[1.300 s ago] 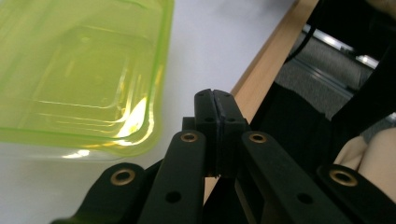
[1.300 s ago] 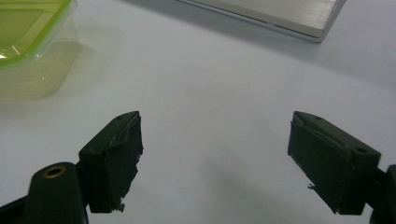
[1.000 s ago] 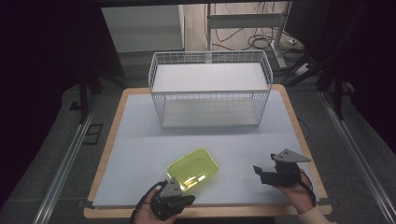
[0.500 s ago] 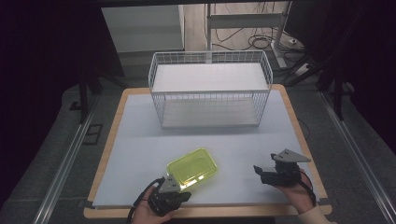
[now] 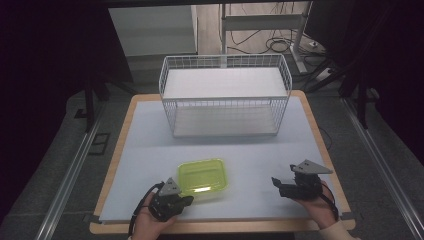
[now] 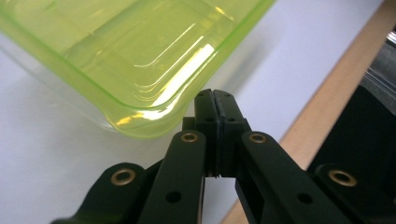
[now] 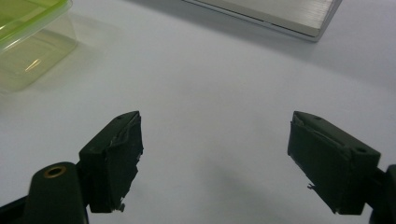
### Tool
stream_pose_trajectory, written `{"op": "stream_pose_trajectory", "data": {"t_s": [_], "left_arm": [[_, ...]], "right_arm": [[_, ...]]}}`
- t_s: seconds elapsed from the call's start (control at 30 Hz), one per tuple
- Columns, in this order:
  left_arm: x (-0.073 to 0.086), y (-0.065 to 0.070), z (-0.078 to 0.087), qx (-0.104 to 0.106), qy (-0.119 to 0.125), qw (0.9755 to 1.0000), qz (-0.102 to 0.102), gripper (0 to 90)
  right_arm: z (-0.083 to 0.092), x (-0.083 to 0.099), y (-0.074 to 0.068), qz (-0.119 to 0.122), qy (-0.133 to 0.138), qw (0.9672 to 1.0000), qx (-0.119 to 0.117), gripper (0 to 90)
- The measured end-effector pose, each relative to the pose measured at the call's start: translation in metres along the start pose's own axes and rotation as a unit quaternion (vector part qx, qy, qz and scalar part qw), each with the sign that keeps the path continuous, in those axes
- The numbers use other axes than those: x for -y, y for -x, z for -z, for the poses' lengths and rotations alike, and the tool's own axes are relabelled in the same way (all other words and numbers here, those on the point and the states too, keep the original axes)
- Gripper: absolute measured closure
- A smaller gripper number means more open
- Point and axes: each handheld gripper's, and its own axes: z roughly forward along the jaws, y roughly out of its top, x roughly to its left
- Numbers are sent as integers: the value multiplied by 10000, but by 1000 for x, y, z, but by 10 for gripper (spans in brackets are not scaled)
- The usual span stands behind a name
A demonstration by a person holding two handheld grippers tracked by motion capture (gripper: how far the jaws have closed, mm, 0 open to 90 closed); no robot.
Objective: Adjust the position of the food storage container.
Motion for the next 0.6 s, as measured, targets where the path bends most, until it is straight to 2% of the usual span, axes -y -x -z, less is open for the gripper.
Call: {"op": "stream_pose_trajectory", "data": {"t_s": [0.17,0.27,0.37,0.4,0.43,0.47,0.53,0.6], "left_arm": [[-3,-9,-1,-19,9,10000,82,900],[-2,-10,0,-17,35,9999,104,900],[-2,-9,3,71,95,9998,150,900],[-3,-7,9,215,220,9994,156,900],[-3,-7,9,215,220,9994,156,900],[-5,-5,18,208,401,9989,148,900],[-6,-6,23,179,469,9986,137,899],[-7,-12,30,63,639,9977,226,899]], "right_arm": [[-1,0,0,10,-29,10000,5,180],[-1,0,0,17,-29,10000,21,181],[-1,0,1,19,-26,10000,32,181],[-1,1,1,13,-21,10000,33,181],[-1,1,1,13,-21,10000,33,181],[0,1,1,11,-19,10000,35,181],[0,1,1,15,-15,10000,42,181],[0,1,1,15,-19,10000,43,180]]}}
